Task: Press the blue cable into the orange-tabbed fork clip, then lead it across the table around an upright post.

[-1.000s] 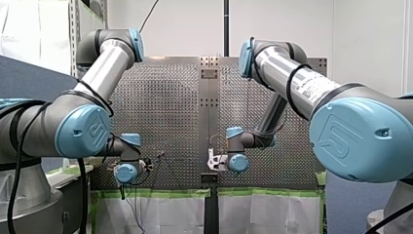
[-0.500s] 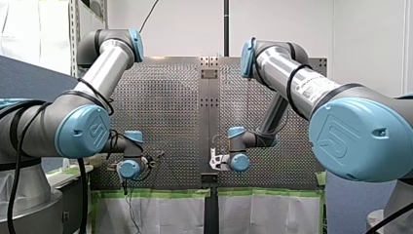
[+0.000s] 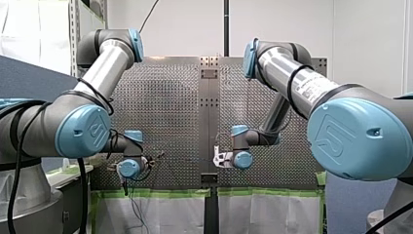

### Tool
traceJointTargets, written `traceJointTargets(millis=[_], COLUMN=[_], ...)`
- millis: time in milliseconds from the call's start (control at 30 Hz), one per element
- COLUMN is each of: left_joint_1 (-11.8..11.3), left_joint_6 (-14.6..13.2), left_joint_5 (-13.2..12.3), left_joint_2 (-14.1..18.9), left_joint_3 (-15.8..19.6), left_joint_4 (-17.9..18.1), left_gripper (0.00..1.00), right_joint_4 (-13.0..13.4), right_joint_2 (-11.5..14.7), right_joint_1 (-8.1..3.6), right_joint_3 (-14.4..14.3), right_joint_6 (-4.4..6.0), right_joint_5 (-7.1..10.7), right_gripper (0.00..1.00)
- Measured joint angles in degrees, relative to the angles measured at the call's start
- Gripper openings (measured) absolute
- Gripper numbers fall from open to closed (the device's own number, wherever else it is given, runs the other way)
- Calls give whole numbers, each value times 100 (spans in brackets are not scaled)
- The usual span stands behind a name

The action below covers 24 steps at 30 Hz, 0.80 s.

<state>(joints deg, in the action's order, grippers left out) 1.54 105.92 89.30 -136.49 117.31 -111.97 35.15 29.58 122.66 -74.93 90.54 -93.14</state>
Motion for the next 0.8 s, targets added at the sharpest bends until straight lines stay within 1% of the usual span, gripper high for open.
traceJointTargets(millis=[200, 433, 533, 700, 800], left_joint_1=[-36, -76, -87, -105, -125], left_joint_6=[81, 321, 423, 458, 452], left_joint_5=[-104, -286, -298, -259, -227], left_joint_2=[34, 223, 269, 283, 284], left_joint_3=[0, 1, 1, 1, 2], left_joint_4=[-9, 29, 36, 16, 7], left_gripper=[0, 0, 0, 0, 0], right_joint_4=[-50, -159, -232, -285, -317], right_joint_2=[0, 0, 0, 0, 0], right_joint_1=[-8, -19, -35, -99, -168], right_joint_3=[94, 245, 321, 386, 399], right_joint_6=[-7, 13, 21, 25, 26], right_joint_5=[21, 39, 40, 41, 41], right_gripper=[2, 2, 2, 2, 2])
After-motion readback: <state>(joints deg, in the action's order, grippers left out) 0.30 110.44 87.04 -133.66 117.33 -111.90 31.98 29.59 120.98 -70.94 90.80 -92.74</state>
